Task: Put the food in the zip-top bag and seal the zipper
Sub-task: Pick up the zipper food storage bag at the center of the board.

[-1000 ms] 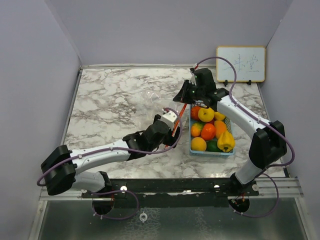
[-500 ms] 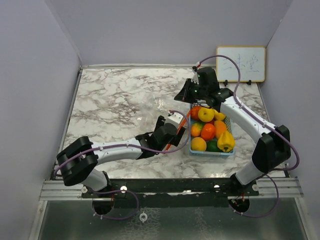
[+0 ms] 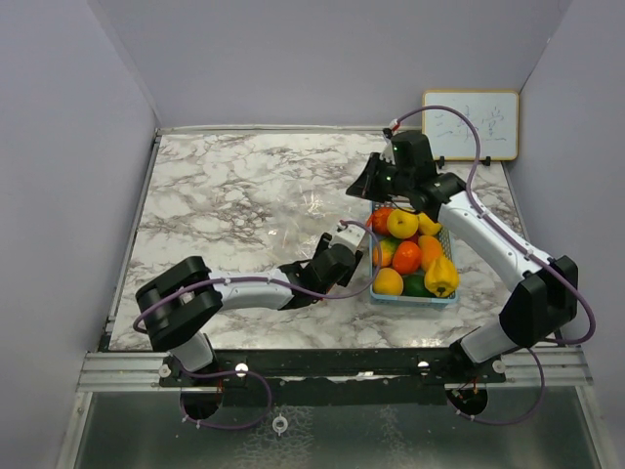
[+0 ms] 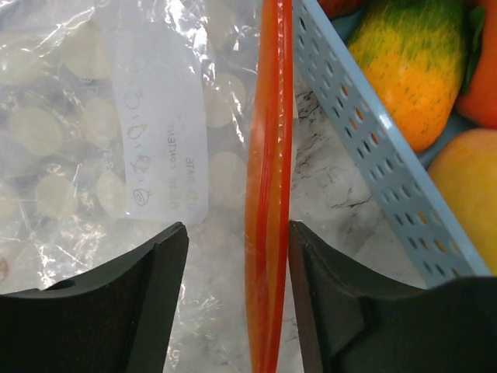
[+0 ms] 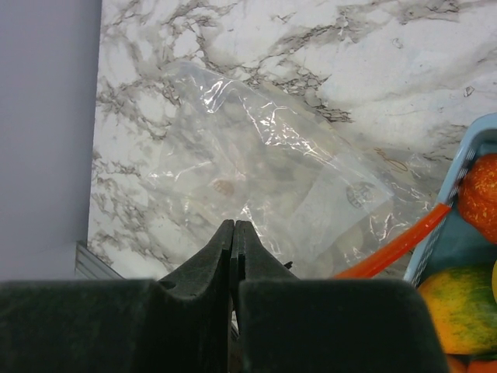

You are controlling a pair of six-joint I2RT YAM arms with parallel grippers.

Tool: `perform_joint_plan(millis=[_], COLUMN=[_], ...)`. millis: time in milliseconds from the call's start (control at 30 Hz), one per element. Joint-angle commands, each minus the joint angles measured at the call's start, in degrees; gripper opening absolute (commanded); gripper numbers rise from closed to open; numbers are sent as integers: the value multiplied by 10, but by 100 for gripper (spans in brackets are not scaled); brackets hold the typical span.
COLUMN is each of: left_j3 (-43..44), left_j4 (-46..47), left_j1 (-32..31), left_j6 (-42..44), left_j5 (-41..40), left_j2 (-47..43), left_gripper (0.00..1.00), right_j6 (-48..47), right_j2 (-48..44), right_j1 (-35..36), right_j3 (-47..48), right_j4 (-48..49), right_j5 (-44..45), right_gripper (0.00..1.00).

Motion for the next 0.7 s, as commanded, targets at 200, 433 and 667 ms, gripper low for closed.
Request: perform_joint_plan(millis=[200, 433, 667], left_j3=[12, 41, 31], left_j4=[15, -104, -181], left_j1=[11, 31, 60], left_j6=[1, -25, -126], left_j5=[26, 23, 88], left_j2=[29, -112, -263], left_gripper=[0, 0, 0], right_j6=[-28, -39, -80], right_j2=[-33, -71, -162], right_j1=[2, -14, -20], right_j3=[16, -19, -132], right_j4=[-30, -52, 100], right_j5=[39, 53, -91], right_gripper=[2, 2, 3])
